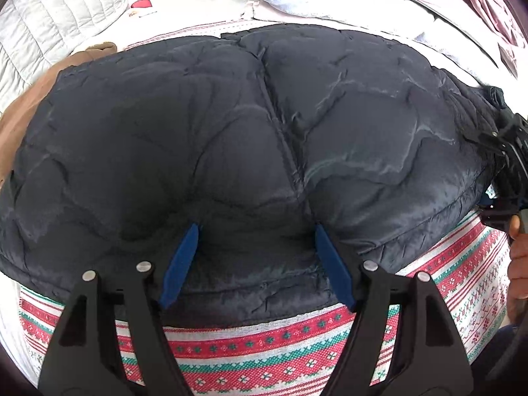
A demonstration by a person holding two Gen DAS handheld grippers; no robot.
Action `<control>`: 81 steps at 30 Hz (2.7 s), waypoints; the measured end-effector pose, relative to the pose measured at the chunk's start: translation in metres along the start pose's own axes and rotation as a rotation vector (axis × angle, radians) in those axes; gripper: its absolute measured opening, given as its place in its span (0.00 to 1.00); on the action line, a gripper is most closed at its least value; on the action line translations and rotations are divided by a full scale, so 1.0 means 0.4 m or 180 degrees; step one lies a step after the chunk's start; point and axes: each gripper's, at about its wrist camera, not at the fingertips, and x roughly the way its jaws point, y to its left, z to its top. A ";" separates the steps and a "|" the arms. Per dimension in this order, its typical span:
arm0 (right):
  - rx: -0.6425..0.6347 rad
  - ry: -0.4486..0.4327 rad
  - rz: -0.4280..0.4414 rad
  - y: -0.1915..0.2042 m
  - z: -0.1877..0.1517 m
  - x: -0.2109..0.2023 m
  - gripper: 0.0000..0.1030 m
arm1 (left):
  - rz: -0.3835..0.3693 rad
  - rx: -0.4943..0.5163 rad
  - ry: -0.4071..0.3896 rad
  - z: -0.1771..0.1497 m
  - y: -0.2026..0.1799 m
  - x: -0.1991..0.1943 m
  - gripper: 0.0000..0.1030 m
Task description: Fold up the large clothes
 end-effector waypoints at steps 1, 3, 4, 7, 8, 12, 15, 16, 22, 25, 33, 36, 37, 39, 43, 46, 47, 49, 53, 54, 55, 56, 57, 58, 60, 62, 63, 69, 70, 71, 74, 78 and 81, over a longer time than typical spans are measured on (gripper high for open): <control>-0.0032 -0.0037 0.0018 0.010 -0.003 0.007 0.81 | -0.0010 -0.0003 0.0005 0.001 0.002 0.000 0.72; -0.0080 -0.0083 0.0030 0.025 -0.005 0.014 0.81 | -0.0021 -0.0001 0.0010 0.001 0.004 0.001 0.72; -0.0091 -0.0096 0.0028 0.026 -0.007 0.013 0.80 | -0.0024 0.0000 0.0011 0.001 0.004 0.001 0.72; -0.0136 -0.0168 0.0012 0.039 -0.009 0.012 0.71 | -0.0029 -0.0006 0.0015 0.002 0.003 0.002 0.72; -0.0164 -0.0190 -0.0004 0.041 -0.011 0.008 0.60 | -0.0030 -0.0011 0.0017 0.001 0.003 0.002 0.72; -0.0271 -0.0273 -0.0024 0.049 -0.009 -0.010 0.27 | -0.0039 -0.0018 0.0019 0.002 0.006 0.000 0.72; -0.0453 -0.0379 -0.0057 0.078 -0.014 -0.032 0.18 | -0.0072 -0.0031 0.0020 0.002 0.009 -0.004 0.72; -0.0518 -0.0420 -0.0091 0.086 -0.017 -0.041 0.17 | -0.0098 -0.0040 0.0020 0.002 0.013 -0.006 0.72; -0.0913 -0.0766 -0.0302 0.153 -0.048 -0.117 0.13 | -0.0359 -0.0111 0.0009 0.004 0.039 -0.044 0.72; -0.1092 -0.1097 -0.0463 0.177 -0.048 -0.191 0.13 | -0.0414 -0.0137 -0.0025 0.003 0.053 -0.059 0.72; -0.1226 -0.1496 -0.0689 0.154 -0.050 -0.337 0.13 | -0.0520 0.0073 -0.0023 -0.003 0.004 -0.072 0.72; -0.1251 -0.1465 -0.0652 0.148 -0.057 -0.342 0.13 | -0.0498 0.0112 -0.0016 0.001 -0.005 -0.069 0.72; -0.1265 -0.1472 -0.0633 0.148 -0.055 -0.345 0.13 | -0.0524 0.0077 -0.0027 0.006 -0.004 -0.072 0.72; -0.1336 -0.1503 -0.0578 0.158 -0.061 -0.350 0.13 | -0.0590 -0.0009 -0.0083 0.013 0.008 -0.083 0.72; -0.1530 -0.1585 -0.0553 0.197 -0.082 -0.347 0.13 | -0.0474 -0.0005 -0.0104 0.027 0.006 -0.078 0.72; -0.1589 -0.1607 -0.0550 0.215 -0.090 -0.342 0.13 | -0.0444 0.0013 -0.0097 0.052 -0.003 -0.073 0.72; -0.1574 -0.1602 -0.0534 0.215 -0.090 -0.342 0.13 | -0.0380 0.0026 -0.0116 0.069 -0.007 -0.073 0.72; -0.1515 -0.1586 -0.0495 0.209 -0.085 -0.343 0.13 | -0.0242 0.0068 -0.0172 0.109 -0.015 -0.076 0.72; -0.1401 -0.1553 -0.0374 0.197 -0.065 -0.345 0.13 | -0.0088 0.0342 -0.0116 0.209 -0.063 -0.045 0.72; -0.1390 -0.1552 -0.0356 0.198 -0.061 -0.344 0.13 | -0.0045 0.0402 -0.0078 0.240 -0.081 -0.029 0.72; -0.1379 -0.1551 -0.0341 0.198 -0.060 -0.343 0.13 | -0.0022 0.0443 -0.0048 0.264 -0.092 -0.017 0.72; -0.1369 -0.1552 -0.0332 0.198 -0.059 -0.341 0.13 | -0.0009 0.0497 -0.0001 0.299 -0.111 0.005 0.72; -0.1361 -0.1552 -0.0321 0.199 -0.058 -0.340 0.13 | -0.0009 0.0522 0.0028 0.317 -0.120 0.018 0.72; -0.1350 -0.1552 -0.0306 0.199 -0.057 -0.339 0.13 | 0.0005 0.0542 0.0063 0.339 -0.130 0.039 0.72; -0.1317 -0.1544 -0.0251 0.199 -0.052 -0.337 0.13 | 0.0110 0.0505 0.0217 0.377 -0.141 0.101 0.72; -0.1297 -0.1540 -0.0201 0.201 -0.052 -0.336 0.13 | 0.0230 0.0460 0.0453 0.381 -0.149 0.175 0.72; -0.1293 -0.1533 -0.0175 0.202 -0.051 -0.335 0.13 | 0.0290 0.0509 0.0473 0.373 -0.159 0.194 0.72; -0.1499 -0.1529 -0.0055 0.248 -0.066 -0.321 0.13 | 0.0692 0.0893 0.0297 0.323 -0.230 0.202 0.72; -0.1554 -0.1558 -0.0063 0.258 -0.071 -0.319 0.13 | 0.0666 0.0899 0.0334 0.329 -0.229 0.202 0.72; -0.1587 -0.1576 -0.0066 0.264 -0.074 -0.317 0.13 | 0.0573 0.0878 0.0404 0.341 -0.220 0.198 0.71; -0.1589 -0.1601 -0.0045 0.271 -0.075 -0.317 0.13 | 0.0286 0.0623 0.0424 0.385 -0.177 0.164 0.71; -0.1521 -0.1594 0.0052 0.266 -0.069 -0.318 0.13 | 0.0341 0.0497 0.0305 0.426 -0.154 0.168 0.72; -0.1556 -0.1600 0.0109 0.274 -0.069 -0.318 0.13 | 0.0232 0.0530 0.0544 0.399 -0.171 0.232 0.73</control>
